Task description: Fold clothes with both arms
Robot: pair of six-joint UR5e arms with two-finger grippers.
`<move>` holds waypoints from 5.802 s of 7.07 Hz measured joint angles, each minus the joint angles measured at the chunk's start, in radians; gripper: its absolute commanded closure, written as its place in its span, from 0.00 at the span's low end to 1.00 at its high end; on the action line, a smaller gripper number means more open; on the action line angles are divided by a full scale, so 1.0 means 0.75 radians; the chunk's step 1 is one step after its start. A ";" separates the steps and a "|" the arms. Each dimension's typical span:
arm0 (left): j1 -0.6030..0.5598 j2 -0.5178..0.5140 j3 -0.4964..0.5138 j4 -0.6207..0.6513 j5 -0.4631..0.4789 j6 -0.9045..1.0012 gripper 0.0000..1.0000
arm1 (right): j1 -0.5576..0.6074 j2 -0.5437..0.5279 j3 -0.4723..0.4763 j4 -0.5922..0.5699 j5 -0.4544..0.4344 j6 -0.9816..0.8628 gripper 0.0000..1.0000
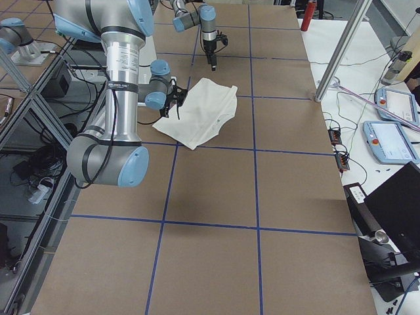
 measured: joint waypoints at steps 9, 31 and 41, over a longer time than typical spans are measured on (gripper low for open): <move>0.113 -0.045 0.182 -0.070 0.172 -0.112 0.77 | 0.230 0.118 -0.008 -0.001 0.011 -0.049 0.00; -0.533 -0.628 1.272 -0.666 0.138 0.481 0.00 | 0.300 0.238 -0.108 -0.028 0.007 -0.061 0.00; -0.426 -0.021 -0.026 -0.006 -0.050 0.602 0.00 | 0.219 0.870 -0.647 -0.590 0.042 -0.632 0.00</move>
